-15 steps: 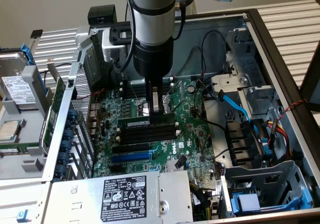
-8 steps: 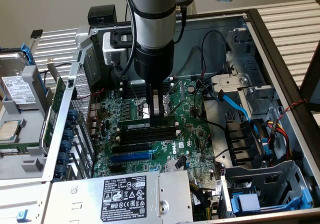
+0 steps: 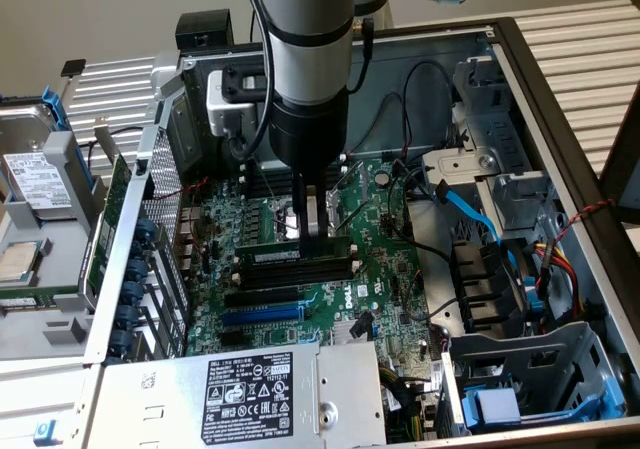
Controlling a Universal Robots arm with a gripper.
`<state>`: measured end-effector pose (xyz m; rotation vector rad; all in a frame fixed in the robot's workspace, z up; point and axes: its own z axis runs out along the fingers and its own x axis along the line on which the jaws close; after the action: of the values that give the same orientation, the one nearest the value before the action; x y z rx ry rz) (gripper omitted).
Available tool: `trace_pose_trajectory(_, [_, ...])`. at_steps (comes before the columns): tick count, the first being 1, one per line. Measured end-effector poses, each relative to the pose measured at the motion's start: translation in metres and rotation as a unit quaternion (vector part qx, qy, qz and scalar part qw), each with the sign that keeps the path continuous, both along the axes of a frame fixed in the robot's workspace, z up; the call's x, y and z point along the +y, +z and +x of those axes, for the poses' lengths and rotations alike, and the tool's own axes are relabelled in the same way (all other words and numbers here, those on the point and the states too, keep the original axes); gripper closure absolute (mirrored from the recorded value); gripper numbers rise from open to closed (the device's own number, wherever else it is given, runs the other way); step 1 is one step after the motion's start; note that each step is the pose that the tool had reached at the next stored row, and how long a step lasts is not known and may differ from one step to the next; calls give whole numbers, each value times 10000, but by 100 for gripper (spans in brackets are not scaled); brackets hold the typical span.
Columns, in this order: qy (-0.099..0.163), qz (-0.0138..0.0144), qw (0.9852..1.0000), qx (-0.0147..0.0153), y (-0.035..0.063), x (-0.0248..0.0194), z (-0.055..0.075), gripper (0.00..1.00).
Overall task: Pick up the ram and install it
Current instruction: 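Insert the ram into the slot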
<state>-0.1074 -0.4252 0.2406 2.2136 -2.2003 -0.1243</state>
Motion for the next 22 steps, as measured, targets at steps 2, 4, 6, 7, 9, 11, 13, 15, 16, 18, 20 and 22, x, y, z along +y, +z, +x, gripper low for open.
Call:
trace_pose_trajectory(2, [0,0,10000,1,-5,1,3,87])
trace_pose_trajectory(4, [1,0,10000,0,-8,1,11,87])
trace_pose_trajectory(6, [0,1,10000,0,-13,0,12,87])
trace_pose_trajectory(7, [0,0,10000,0,-15,0,11,87])
trace_pose_trajectory(9, [0,0,10000,0,-21,0,12,87])
trace_pose_trajectory(11, [0,0,10000,1,-25,-2,12,87])
trace_pose_trajectory(13, [1,1,10000,0,-29,-8,13,87])
trace_pose_trajectory(15, [0,1,10000,0,-32,-11,12,87])
trace_pose_trajectory(16, [0,0,10000,0,-35,-11,12,87])
trace_pose_trajectory(18, [0,0,10000,0,-41,-12,12,87])
trace_pose_trajectory(20, [0,0,10000,1,-47,-12,12,87])
trace_pose_trajectory(22, [0,1,10000,0,-57,-12,12,87])
